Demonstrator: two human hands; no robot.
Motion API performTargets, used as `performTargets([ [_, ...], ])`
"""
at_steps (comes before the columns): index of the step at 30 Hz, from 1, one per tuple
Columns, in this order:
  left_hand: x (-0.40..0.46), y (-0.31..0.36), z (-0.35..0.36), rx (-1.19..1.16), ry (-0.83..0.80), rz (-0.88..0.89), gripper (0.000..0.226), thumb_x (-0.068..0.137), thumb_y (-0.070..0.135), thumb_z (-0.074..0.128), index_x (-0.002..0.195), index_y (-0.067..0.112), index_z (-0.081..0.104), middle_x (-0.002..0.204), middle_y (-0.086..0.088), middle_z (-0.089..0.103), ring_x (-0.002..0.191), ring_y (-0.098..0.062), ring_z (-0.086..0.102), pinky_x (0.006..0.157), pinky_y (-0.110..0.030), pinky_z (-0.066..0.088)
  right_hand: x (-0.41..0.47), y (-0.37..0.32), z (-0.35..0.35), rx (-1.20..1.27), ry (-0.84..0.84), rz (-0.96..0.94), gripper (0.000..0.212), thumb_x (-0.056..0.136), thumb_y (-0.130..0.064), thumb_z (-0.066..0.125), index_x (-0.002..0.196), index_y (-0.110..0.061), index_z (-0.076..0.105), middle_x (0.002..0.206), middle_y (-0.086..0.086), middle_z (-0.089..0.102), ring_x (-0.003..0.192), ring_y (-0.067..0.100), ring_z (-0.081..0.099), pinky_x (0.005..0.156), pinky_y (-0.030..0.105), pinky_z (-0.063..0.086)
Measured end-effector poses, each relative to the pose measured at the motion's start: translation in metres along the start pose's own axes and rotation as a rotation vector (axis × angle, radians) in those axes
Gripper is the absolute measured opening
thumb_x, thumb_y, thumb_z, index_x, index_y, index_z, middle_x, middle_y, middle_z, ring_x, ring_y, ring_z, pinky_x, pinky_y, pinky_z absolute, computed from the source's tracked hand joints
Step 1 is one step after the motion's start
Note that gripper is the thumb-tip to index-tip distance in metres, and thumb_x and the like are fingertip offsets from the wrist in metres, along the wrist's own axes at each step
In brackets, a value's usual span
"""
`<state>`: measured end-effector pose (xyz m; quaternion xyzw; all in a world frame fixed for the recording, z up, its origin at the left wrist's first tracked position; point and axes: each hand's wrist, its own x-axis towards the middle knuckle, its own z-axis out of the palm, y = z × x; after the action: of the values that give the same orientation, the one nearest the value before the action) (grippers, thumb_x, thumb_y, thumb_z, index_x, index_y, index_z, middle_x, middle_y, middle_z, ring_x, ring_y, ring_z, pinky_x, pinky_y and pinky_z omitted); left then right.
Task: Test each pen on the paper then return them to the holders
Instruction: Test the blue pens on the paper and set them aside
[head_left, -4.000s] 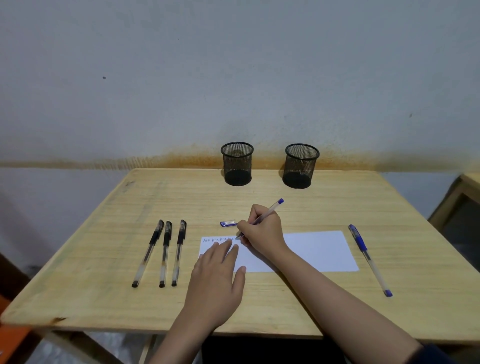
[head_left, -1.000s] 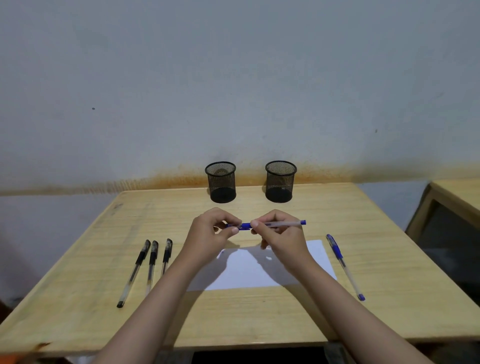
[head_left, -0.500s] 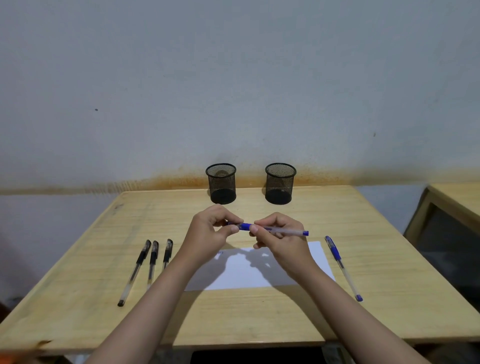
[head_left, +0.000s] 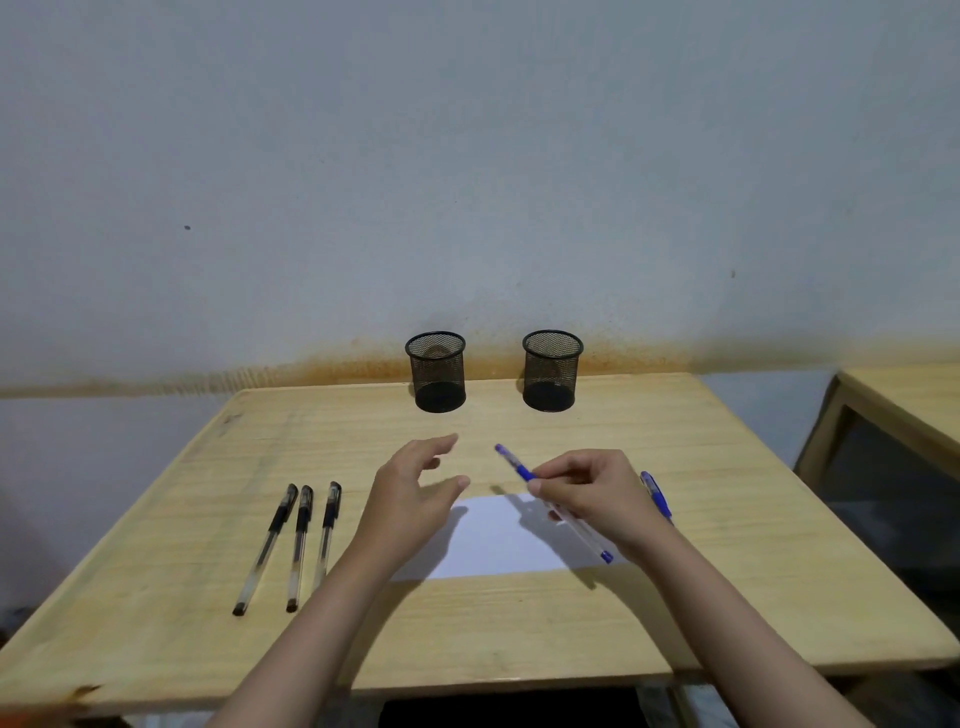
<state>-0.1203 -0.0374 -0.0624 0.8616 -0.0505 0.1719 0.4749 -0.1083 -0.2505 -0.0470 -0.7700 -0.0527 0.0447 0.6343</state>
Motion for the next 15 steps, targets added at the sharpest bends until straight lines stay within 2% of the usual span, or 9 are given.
performTargets([
  [3, -0.009, -0.024, -0.018, 0.177, 0.071, -0.104, 0.046, 0.082, 0.031, 0.067, 0.125, 0.02, 0.054, 0.123, 0.006, 0.052, 0.11, -0.01, 0.05, 0.093, -0.032, 0.041, -0.002, 0.01, -0.02, -0.095, 0.233, -0.045, 0.005, 0.074, -0.009, 0.079, 0.078, -0.009, 0.075, 0.065, 0.002, 0.071, 0.057, 0.01, 0.062, 0.057, 0.02, 0.047],
  [6, -0.017, -0.044, -0.04, 0.422, 0.169, -0.252, 0.053, 0.079, 0.046, 0.063, 0.124, 0.02, 0.054, 0.13, -0.007, 0.051, 0.118, -0.027, 0.05, 0.103, -0.049, 0.034, -0.005, 0.023, -0.046, -0.186, 0.428, -0.067, 0.003, 0.076, -0.01, 0.076, 0.079, -0.01, 0.075, 0.071, 0.006, 0.071, 0.065, 0.019, 0.064, 0.059, 0.029, 0.049],
  [8, -0.021, -0.051, -0.051, 0.586, 0.164, -0.407, 0.057, 0.08, 0.052, 0.059, 0.127, 0.02, 0.05, 0.135, -0.011, 0.045, 0.124, -0.033, 0.041, 0.106, -0.051, 0.025, -0.008, 0.031, -0.06, -0.244, 0.506, -0.059, 0.002, 0.078, -0.011, 0.072, 0.079, -0.011, 0.074, 0.071, 0.005, 0.071, 0.069, 0.023, 0.067, 0.063, 0.034, 0.052],
  [10, -0.025, -0.057, -0.06, 0.638, 0.151, -0.518, 0.062, 0.079, 0.058, 0.056, 0.125, 0.018, 0.049, 0.136, -0.015, 0.041, 0.125, -0.037, 0.037, 0.105, -0.052, 0.022, -0.011, 0.038, -0.068, -0.301, 0.539, -0.045, 0.004, 0.078, -0.012, 0.07, 0.077, -0.012, 0.073, 0.07, 0.004, 0.071, 0.067, 0.02, 0.066, 0.061, 0.032, 0.051],
  [15, -0.029, -0.069, -0.067, 0.639, 0.15, -0.604, 0.074, 0.077, 0.061, 0.057, 0.131, 0.012, 0.042, 0.132, -0.02, 0.043, 0.123, -0.041, 0.037, 0.101, -0.051, 0.03, -0.014, 0.052, -0.077, -0.411, 0.55, 0.02, 0.005, 0.08, -0.01, 0.068, 0.076, -0.011, 0.071, 0.069, -0.001, 0.065, 0.065, 0.012, 0.058, 0.056, 0.026, 0.044],
])
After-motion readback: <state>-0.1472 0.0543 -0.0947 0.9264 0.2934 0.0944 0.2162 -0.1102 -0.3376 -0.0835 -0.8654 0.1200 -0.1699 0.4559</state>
